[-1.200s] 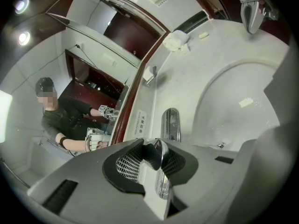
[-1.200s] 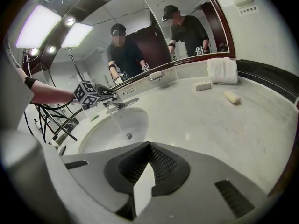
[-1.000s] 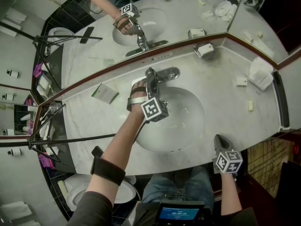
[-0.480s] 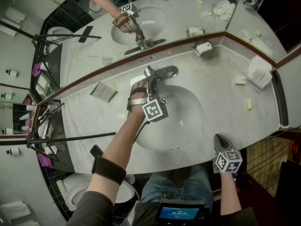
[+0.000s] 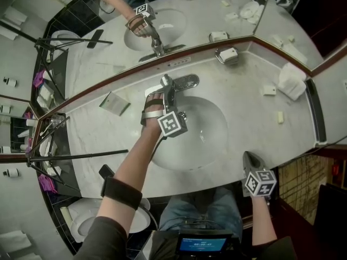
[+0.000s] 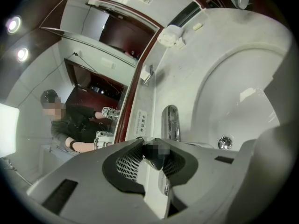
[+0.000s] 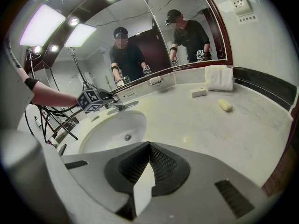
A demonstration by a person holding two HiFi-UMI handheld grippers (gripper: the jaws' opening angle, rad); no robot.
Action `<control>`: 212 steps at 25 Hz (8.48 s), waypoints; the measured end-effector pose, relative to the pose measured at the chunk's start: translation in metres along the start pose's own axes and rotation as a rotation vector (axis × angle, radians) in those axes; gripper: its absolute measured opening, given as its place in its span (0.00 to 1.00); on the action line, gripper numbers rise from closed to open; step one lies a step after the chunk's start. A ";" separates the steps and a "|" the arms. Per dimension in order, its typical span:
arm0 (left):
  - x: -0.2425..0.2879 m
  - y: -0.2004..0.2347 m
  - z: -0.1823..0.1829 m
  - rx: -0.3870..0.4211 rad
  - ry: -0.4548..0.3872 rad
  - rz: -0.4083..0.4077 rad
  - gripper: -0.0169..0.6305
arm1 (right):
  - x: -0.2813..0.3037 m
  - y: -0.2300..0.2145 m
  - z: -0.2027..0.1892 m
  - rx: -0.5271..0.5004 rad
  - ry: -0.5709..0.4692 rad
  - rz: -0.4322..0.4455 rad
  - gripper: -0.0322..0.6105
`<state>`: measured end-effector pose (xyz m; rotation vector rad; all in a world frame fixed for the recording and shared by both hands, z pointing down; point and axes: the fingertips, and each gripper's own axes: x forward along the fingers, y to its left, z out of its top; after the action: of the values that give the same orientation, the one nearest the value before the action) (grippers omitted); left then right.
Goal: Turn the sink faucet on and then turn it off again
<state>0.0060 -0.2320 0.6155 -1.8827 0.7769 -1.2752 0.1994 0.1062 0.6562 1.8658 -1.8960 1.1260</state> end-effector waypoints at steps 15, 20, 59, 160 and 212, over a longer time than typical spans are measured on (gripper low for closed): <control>-0.060 0.006 0.007 -0.033 0.040 -0.099 0.19 | -0.015 0.005 0.049 -0.065 -0.042 0.047 0.08; -0.091 0.019 0.003 -0.101 0.040 -0.075 0.14 | -0.018 0.012 0.065 -0.091 -0.046 0.071 0.08; -0.282 0.066 -0.072 -1.206 -0.184 -0.074 0.03 | -0.006 0.038 0.147 -0.301 -0.044 0.137 0.08; -0.288 -0.032 -0.141 -1.278 -0.027 -0.012 0.03 | 0.260 0.261 0.212 1.110 0.096 0.438 0.29; -0.326 -0.027 -0.135 -1.275 -0.025 0.046 0.03 | 0.212 0.266 0.224 0.934 0.139 0.504 0.20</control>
<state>-0.2261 0.0121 0.5068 -2.7501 1.8819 -0.6938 -0.0055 -0.2309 0.5557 1.5714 -1.9707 2.5675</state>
